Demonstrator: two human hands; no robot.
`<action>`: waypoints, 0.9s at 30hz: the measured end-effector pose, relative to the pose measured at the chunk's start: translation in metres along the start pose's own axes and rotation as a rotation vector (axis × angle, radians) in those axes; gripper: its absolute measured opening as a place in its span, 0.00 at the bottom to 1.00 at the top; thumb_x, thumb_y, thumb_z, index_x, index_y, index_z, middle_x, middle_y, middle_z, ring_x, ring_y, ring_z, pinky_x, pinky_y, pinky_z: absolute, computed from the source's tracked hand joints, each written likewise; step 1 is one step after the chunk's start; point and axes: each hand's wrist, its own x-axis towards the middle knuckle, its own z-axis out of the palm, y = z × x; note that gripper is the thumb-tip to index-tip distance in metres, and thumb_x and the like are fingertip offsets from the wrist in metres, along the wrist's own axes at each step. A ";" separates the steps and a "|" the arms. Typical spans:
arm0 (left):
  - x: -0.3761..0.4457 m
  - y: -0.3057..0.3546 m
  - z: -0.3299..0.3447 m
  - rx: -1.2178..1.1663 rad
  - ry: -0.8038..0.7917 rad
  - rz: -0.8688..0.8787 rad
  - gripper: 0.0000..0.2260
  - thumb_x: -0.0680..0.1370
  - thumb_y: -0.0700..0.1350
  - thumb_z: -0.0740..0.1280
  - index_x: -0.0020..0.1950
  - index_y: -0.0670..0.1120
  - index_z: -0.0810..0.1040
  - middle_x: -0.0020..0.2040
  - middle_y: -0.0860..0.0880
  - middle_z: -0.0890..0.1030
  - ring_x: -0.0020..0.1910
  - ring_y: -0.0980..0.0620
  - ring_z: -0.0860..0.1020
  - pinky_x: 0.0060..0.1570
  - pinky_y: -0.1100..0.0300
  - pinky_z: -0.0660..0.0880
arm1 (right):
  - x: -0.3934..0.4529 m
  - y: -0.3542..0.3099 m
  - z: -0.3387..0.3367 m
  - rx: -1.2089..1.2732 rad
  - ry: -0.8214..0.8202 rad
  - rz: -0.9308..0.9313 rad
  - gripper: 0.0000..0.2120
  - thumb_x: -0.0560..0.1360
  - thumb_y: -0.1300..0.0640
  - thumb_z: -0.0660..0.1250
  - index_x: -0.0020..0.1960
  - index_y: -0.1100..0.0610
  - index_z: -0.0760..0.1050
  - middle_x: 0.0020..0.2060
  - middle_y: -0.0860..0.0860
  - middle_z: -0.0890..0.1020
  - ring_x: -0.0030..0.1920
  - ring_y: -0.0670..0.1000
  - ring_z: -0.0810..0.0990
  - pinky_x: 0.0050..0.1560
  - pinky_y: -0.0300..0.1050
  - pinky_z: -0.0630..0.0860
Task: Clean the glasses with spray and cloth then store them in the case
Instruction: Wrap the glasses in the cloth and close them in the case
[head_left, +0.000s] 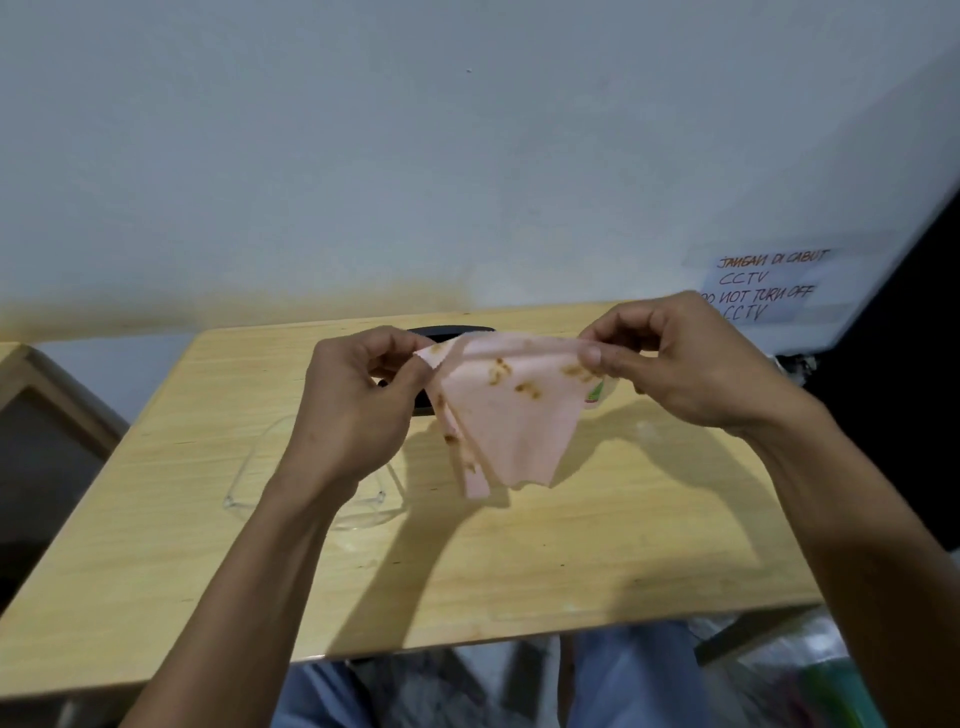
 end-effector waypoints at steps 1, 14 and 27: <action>0.003 0.000 0.002 -0.015 0.005 0.012 0.05 0.76 0.42 0.71 0.41 0.47 0.85 0.34 0.49 0.83 0.37 0.44 0.82 0.38 0.56 0.82 | 0.003 0.001 0.001 -0.024 0.049 -0.009 0.02 0.75 0.57 0.74 0.44 0.54 0.85 0.29 0.40 0.82 0.29 0.39 0.75 0.32 0.29 0.69; -0.068 -0.070 0.007 0.664 -0.121 0.398 0.05 0.72 0.44 0.76 0.47 0.51 0.86 0.37 0.54 0.70 0.38 0.51 0.69 0.37 0.55 0.66 | -0.083 0.069 0.045 -0.341 0.107 -0.195 0.08 0.75 0.48 0.70 0.46 0.52 0.84 0.41 0.44 0.81 0.45 0.48 0.76 0.44 0.42 0.72; -0.111 -0.098 0.001 0.803 -0.300 0.340 0.10 0.75 0.52 0.66 0.52 0.58 0.85 0.37 0.56 0.69 0.38 0.52 0.69 0.37 0.55 0.67 | -0.131 0.101 0.074 -0.474 0.036 -0.150 0.10 0.75 0.46 0.68 0.46 0.49 0.85 0.44 0.45 0.80 0.45 0.52 0.76 0.41 0.54 0.77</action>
